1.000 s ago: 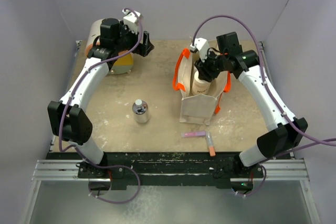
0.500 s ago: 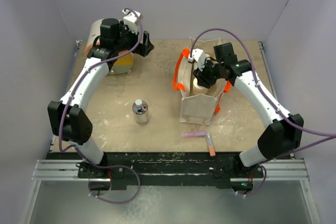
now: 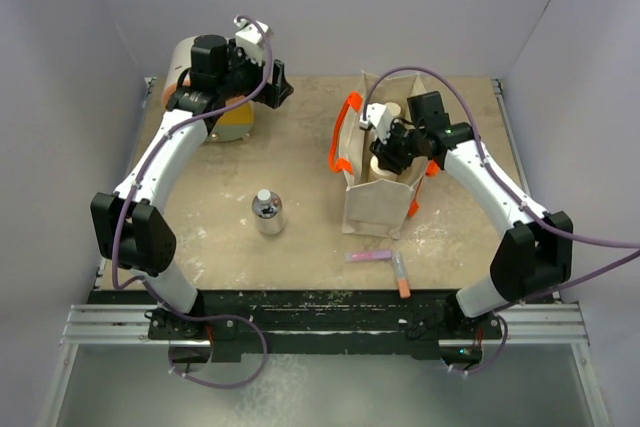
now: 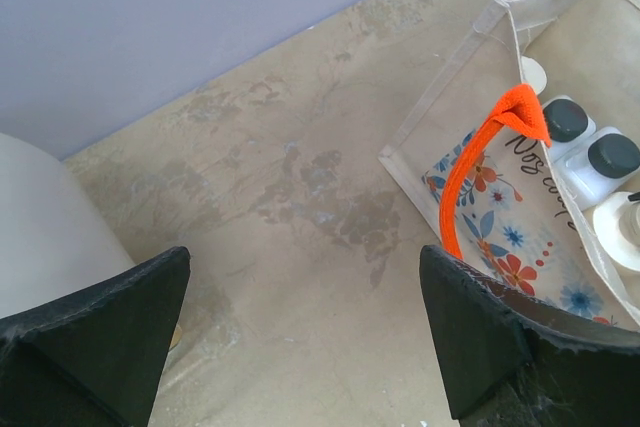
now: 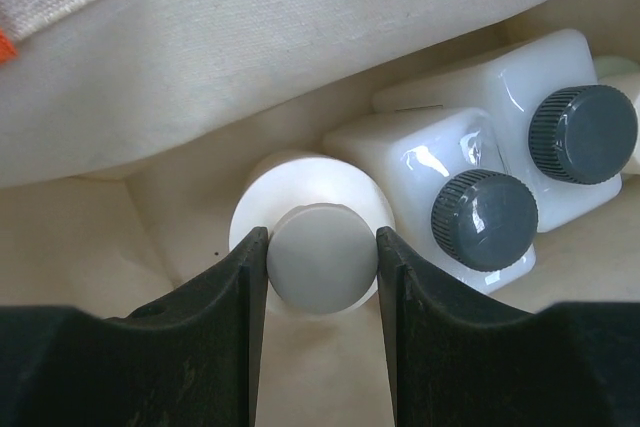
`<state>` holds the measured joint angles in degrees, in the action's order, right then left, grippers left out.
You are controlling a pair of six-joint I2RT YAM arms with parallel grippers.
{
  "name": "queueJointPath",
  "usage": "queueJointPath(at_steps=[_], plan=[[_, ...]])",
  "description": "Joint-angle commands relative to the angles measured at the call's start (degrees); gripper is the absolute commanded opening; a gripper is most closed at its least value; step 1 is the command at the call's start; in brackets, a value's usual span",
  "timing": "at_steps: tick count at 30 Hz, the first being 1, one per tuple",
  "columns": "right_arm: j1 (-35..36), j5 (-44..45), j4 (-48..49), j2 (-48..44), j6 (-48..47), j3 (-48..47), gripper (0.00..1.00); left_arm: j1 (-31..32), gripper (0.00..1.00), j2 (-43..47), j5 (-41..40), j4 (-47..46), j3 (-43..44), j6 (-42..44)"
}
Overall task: Place the personal care products into the canvas bag
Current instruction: Place the care product in the canvas bag.
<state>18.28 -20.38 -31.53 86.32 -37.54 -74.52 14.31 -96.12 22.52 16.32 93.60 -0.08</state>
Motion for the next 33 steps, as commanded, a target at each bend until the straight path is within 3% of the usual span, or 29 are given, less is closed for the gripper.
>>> queueJointPath(at_steps=[1,7,15,20,27,33], plan=[[-1.14,-1.34,8.33,-0.20,-2.19,-0.71,0.00,0.16,0.99,0.32,1.65,-1.96,0.59,2.56],[-1.63,-1.84,6.05,1.59,-3.37,-0.27,0.03,0.21,0.99,1.18,6.43,1.82,-0.13,8.49],[-2.05,-1.72,3.90,2.65,-3.61,-0.10,0.33,0.19,0.99,4.86,10.84,8.37,-4.72,17.78],[-2.20,-1.76,1.63,2.04,-4.57,-1.41,0.42,0.16,0.99,6.71,12.70,14.20,-5.88,23.02],[-2.29,-2.30,-1.51,0.44,-4.78,-4.16,0.66,0.16,0.99,11.73,13.39,23.23,-8.90,31.68],[-2.29,-4.12,-3.26,-0.70,-2.95,-7.71,0.71,0.26,0.99,15.80,13.70,37.69,-9.44,37.27]])
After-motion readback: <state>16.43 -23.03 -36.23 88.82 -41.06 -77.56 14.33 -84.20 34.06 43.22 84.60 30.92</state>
